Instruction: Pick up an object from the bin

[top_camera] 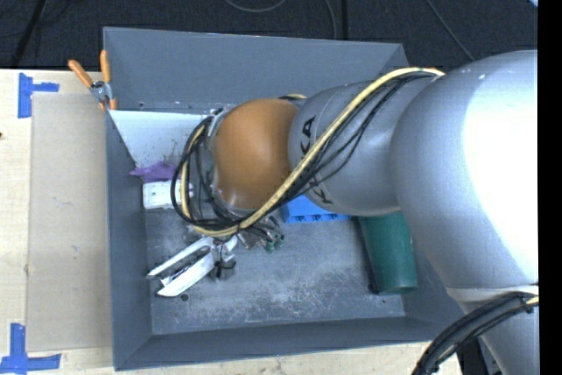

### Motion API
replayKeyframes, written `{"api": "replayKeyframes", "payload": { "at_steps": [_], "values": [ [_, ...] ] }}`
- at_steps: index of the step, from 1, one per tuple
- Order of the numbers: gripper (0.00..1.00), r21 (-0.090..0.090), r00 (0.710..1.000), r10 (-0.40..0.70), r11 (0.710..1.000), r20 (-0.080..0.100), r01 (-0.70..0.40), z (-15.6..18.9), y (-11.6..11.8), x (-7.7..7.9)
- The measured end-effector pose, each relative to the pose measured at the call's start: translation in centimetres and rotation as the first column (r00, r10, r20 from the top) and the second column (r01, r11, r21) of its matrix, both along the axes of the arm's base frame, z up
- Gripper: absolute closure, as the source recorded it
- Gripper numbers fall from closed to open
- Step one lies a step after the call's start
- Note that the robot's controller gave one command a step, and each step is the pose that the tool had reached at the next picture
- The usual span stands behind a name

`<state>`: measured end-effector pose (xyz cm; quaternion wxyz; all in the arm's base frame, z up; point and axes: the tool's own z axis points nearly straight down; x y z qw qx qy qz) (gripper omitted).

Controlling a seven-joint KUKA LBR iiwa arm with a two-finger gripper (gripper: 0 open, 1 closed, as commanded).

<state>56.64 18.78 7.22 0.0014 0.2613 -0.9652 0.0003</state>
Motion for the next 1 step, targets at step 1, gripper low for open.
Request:
{"api": "replayKeyframes", "payload": {
  "at_steps": [1],
  "values": [
    [1.00,-0.002,1.000,0.000,1.000,-0.005,0.000,1.73,-0.04,-0.16]
  ]
}}
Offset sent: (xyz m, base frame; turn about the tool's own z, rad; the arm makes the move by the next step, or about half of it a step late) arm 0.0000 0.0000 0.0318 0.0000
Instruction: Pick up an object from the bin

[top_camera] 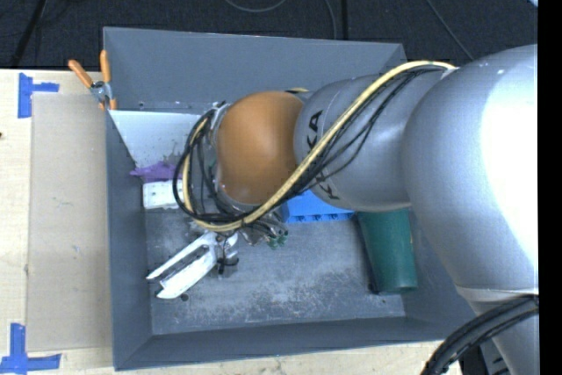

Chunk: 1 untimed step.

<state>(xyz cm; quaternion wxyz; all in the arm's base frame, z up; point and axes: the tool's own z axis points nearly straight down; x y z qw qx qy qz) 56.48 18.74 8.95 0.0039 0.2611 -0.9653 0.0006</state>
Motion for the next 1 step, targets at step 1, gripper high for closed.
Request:
{"api": "replayKeyframes", "payload": {
  "at_steps": [1],
  "values": [
    [1.00,0.002,1.000,0.000,1.000,0.007,0.000,1.34,0.09,0.21]
  ]
}}
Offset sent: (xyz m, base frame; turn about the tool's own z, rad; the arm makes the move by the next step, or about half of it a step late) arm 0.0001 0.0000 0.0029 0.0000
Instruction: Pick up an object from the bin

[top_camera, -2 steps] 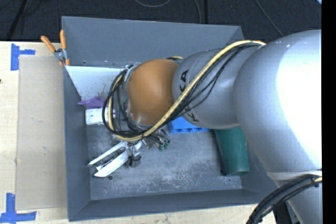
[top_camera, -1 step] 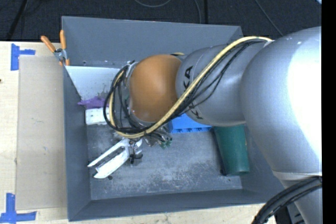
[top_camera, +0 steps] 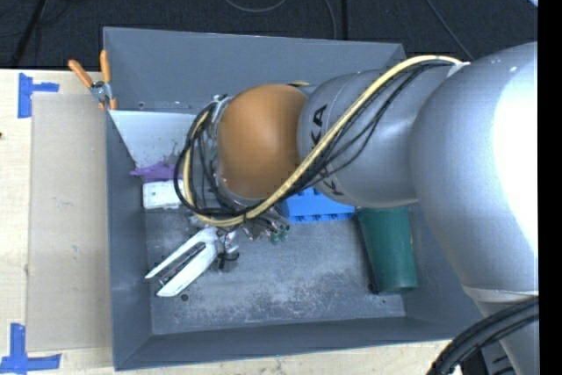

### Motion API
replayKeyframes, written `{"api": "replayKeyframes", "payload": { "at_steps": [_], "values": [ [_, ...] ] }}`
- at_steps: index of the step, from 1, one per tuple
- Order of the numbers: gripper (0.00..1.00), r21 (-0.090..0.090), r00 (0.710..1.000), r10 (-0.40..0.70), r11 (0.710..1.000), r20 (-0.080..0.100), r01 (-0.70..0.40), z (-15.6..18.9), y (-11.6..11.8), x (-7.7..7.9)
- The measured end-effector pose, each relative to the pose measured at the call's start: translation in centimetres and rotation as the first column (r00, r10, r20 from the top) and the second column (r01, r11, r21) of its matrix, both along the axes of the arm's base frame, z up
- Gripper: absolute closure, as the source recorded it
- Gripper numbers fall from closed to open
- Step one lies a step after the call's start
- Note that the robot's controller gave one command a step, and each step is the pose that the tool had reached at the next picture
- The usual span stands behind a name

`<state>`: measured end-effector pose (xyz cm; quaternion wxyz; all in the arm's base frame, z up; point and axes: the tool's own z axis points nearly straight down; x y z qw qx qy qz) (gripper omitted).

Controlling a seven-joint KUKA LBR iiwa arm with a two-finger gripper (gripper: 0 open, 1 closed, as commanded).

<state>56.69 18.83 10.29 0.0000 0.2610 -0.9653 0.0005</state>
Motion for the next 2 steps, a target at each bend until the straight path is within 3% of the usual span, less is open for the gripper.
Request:
{"api": "replayKeyframes", "payload": {
  "at_steps": [2],
  "values": [
    [1.00,0.000,1.000,-0.001,1.000,-0.002,0.001,0.95,0.05,-0.06]
  ]
}}
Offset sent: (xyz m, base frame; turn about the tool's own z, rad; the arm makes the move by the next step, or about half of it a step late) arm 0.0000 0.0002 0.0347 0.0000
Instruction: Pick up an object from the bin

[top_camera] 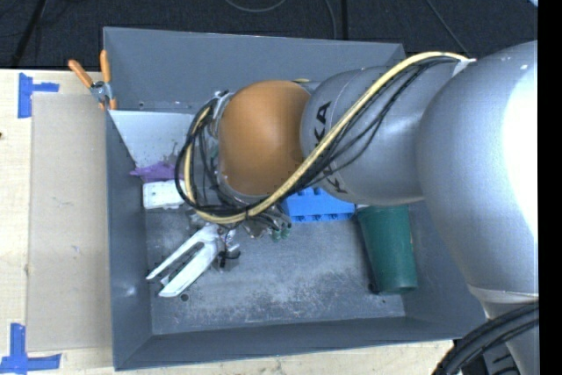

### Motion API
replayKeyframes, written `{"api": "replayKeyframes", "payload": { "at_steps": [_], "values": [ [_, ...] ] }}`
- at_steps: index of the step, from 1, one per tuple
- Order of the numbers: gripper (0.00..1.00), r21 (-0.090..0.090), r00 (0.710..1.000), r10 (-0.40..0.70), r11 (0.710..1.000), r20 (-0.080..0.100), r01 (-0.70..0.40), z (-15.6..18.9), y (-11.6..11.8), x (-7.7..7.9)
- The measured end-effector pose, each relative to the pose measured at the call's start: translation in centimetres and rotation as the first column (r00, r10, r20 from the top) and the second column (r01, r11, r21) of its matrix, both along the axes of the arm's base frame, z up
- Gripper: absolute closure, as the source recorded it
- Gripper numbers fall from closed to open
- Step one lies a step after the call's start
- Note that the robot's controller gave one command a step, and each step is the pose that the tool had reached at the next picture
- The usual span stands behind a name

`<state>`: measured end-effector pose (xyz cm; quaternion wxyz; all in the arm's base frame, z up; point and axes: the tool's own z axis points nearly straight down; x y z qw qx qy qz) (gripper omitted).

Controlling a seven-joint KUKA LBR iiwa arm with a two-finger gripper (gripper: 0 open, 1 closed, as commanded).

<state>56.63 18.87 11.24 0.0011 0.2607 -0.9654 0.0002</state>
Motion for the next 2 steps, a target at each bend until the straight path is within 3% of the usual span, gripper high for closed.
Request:
{"api": "replayKeyframes", "payload": {
  "at_steps": [2],
  "values": [
    [1.00,-0.001,1.000,-0.001,1.000,-0.003,0.001,1.56,0.03,-0.09]
  ]
}}
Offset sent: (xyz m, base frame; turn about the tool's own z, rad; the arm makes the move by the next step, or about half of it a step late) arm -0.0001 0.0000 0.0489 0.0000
